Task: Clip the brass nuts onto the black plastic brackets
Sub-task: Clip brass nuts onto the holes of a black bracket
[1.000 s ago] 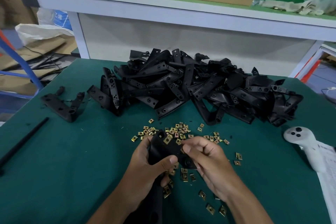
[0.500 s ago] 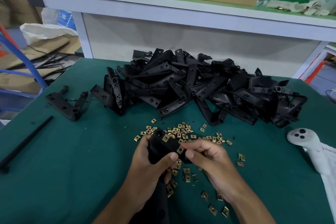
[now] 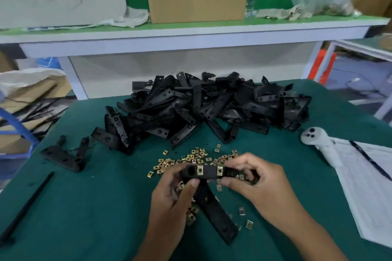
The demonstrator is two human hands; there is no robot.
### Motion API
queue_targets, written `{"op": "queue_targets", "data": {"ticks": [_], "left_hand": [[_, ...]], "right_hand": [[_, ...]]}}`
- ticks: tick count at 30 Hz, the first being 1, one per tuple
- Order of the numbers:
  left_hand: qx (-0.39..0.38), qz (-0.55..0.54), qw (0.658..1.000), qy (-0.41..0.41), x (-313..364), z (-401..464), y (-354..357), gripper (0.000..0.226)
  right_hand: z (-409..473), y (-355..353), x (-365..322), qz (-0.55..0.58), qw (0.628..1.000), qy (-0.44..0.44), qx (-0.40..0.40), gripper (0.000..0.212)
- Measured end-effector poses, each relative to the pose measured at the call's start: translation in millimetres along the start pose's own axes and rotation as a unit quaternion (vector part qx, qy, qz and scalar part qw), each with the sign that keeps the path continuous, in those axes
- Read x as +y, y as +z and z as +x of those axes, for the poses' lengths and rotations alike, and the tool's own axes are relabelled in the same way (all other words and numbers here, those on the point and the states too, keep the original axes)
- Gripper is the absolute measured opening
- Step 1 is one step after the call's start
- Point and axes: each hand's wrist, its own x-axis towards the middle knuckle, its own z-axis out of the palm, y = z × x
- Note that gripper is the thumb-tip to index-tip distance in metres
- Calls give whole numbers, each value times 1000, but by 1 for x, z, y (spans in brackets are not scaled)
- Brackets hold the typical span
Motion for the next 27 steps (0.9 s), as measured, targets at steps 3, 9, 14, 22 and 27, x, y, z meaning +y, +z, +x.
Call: {"op": "queue_targets", "data": {"ticks": [3, 9, 14, 22, 27], "left_hand": [[-56, 44, 997, 31, 24, -5, 19, 29], [-105, 95, 982, 122, 66, -29, 89, 20], [-187, 85, 965, 166, 83, -59, 163, 19], [-359, 56, 900, 241, 92, -115, 268, 21], [-450, 127, 855, 224, 88, -150, 303, 42]], "right_hand": [[-26, -35, -9, -41, 997, -23, 59, 31], [-97, -111, -10, -100, 982, 7, 162, 26], [-165, -170, -15, -162, 954, 40, 250, 22], [-277, -231, -17, -255, 887, 141, 357, 18], [-319, -245, 5, -319, 827, 225, 405, 32]]}}
